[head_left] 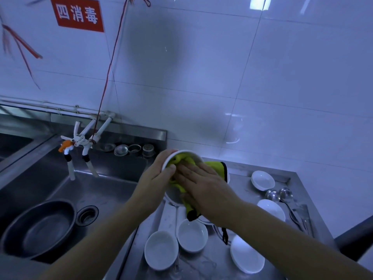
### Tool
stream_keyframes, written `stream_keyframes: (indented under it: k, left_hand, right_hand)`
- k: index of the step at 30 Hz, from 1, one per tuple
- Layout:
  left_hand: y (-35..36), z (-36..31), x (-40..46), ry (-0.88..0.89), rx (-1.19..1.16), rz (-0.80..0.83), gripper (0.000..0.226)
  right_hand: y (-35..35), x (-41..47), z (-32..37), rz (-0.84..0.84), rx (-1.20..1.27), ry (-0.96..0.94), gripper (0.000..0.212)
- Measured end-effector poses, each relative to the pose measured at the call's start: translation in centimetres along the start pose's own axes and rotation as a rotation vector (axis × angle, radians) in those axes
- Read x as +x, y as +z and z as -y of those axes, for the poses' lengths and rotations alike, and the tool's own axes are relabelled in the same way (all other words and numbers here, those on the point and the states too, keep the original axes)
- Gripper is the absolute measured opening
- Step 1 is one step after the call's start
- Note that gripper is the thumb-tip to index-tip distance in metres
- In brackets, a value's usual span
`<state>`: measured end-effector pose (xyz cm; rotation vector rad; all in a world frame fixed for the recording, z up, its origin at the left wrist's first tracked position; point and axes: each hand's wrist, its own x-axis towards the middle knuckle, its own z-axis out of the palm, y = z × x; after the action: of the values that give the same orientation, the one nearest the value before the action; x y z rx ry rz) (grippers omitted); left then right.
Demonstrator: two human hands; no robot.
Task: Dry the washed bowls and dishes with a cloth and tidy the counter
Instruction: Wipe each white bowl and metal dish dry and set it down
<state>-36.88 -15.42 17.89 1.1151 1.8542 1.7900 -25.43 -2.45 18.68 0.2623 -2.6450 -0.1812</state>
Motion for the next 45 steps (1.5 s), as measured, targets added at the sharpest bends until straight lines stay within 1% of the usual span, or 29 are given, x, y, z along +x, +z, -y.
stream_keyframes:
  k: [3,6,9,10,11,13,15,16,17,18,19,21,22,24,25,26,27,28,29,31,32,33,34,36,38,39,41,43,45]
  left_hand:
    - [-0.2,-0.1,0.2,-0.013,-0.022,-0.036,0.033]
    - [-0.6,-0.5,0.4,-0.022,-0.045,-0.022,0.033]
    - [-1.6,-0.9,0.8,-0.098,-0.032,0.146,0.034]
    - [-1.9,-1.1,1.0,-0.156,-0.011,0.223,0.034]
    - [-2.2,-1.3,1.2,-0.219,0.010,0.293,0.034]
    - [-2.5,-1.8,1.4,-0.302,0.053,0.385,0.029]
    - [-2.5,-1.8,1.5,-0.292,0.185,0.405,0.032]
    - [-2.6,-1.6,1.4,-0.240,0.342,0.390,0.042]
    - [-2.6,-1.4,1.1,-0.149,0.537,0.346,0.057]
    - [-2.6,-1.4,0.6,-0.001,0.731,0.290,0.064]
    - [-2.6,-1.6,0.0,0.197,0.893,0.249,0.063]
    - [-2.4,-1.8,-0.7,0.543,1.147,0.281,0.048]
    - [-2.2,-1.9,-0.8,0.654,1.228,0.349,0.040]
    - [-1.7,-1.8,-0.8,0.771,1.315,0.466,0.017]
    - [-1.5,-1.9,-0.7,0.776,1.326,0.485,0.011]
    - [-1.5,-2.0,-0.6,0.745,1.313,0.485,0.012]
    - [-1.6,-1.8,-0.6,0.695,1.269,0.471,0.012]
    - [-1.8,-1.6,-0.6,0.612,1.148,0.446,0.009]
    - [-2.1,-1.5,-0.6,0.487,0.986,0.406,0.006]
    - [-2.4,-1.2,-1.1,0.069,0.490,0.363,0.011]
    - [-2.3,-1.1,-1.3,-0.098,0.214,0.328,0.013]
    - [-2.1,-1.0,-1.5,-0.202,-0.008,0.288,0.006]
    - [-1.6,-0.9,-1.6,-0.265,-0.176,0.255,0.005]
    - [-0.5,-0.8,-1.6,-0.316,-0.394,0.214,0.017]
    - [0.6,-1.1,-1.2,-0.325,-0.569,0.172,0.016]
    - [0.9,-1.2,-1.0,-0.320,-0.640,0.159,0.017]
    - [1.3,-1.5,-0.5,-0.312,-0.733,0.151,0.023]
    - [1.6,-1.8,0.0,-0.288,-0.793,0.155,0.023]
    - [1.9,-2.1,0.3,-0.262,-0.811,0.166,0.024]
  right_hand:
    - [0.8,0.0,1.6,0.002,0.085,0.009,0.050]
    - [1.4,-1.2,2.0,0.009,0.081,-0.076,0.048]
    - [1.4,-2.3,0.3,-0.105,0.003,-0.243,0.018]
    - [1.1,-2.5,-0.4,-0.134,-0.028,-0.299,0.014]
    - [1.0,-2.5,-1.1,-0.161,-0.054,-0.343,0.013]
    - [0.8,-2.6,-2.1,-0.198,-0.073,-0.369,0.014]
    - [0.9,-2.9,-2.6,-0.187,-0.065,-0.342,0.015]
    - [0.9,-3.0,-2.7,-0.165,-0.060,-0.324,0.014]
    - [1.0,-3.1,-2.8,-0.137,-0.059,-0.304,0.012]
    - [1.0,-3.3,-2.8,-0.105,-0.060,-0.283,0.010]
    - [1.0,-3.4,-2.9,-0.080,-0.055,-0.262,0.009]
    - [0.8,-3.6,-2.9,-0.050,-0.021,-0.224,0.010]
    - [0.7,-3.6,-2.8,-0.037,0.000,-0.206,0.010]
    - [0.4,-3.5,-2.6,-0.016,0.046,-0.168,0.016]
    - [0.1,-3.5,-2.6,-0.016,0.069,-0.150,0.020]
    - [-0.1,-3.6,-2.5,-0.028,0.101,-0.125,0.023]
    - [-0.3,-3.6,-2.6,-0.063,0.146,-0.088,0.028]
    - [-0.6,-3.8,-2.6,-0.123,0.212,-0.027,0.034]
    - [-0.8,-4.0,-2.6,-0.201,0.301,0.069,0.043]
    - [-1.3,-4.3,-2.7,-0.372,0.484,0.334,0.058]
    - [-1.6,-4.3,-2.6,-0.429,0.551,0.452,0.061]
    - [-1.8,-4.0,-2.5,-0.458,0.603,0.533,0.062]
    - [-1.9,-3.7,-2.2,-0.467,0.646,0.580,0.063]
    - [-1.7,-2.7,-1.4,-0.456,0.741,0.610,0.066]
    - [-1.8,-1.8,-0.7,-0.467,0.806,0.580,0.066]
    - [-1.9,-1.4,-0.4,-0.489,0.795,0.534,0.063]
    - [-1.7,-1.1,0.1,-0.518,0.674,0.384,0.053]
    - [-1.0,-1.1,1.0,-0.503,0.501,0.250,0.044]
    - [-0.3,-1.2,1.8,-0.516,0.358,0.218,0.038]
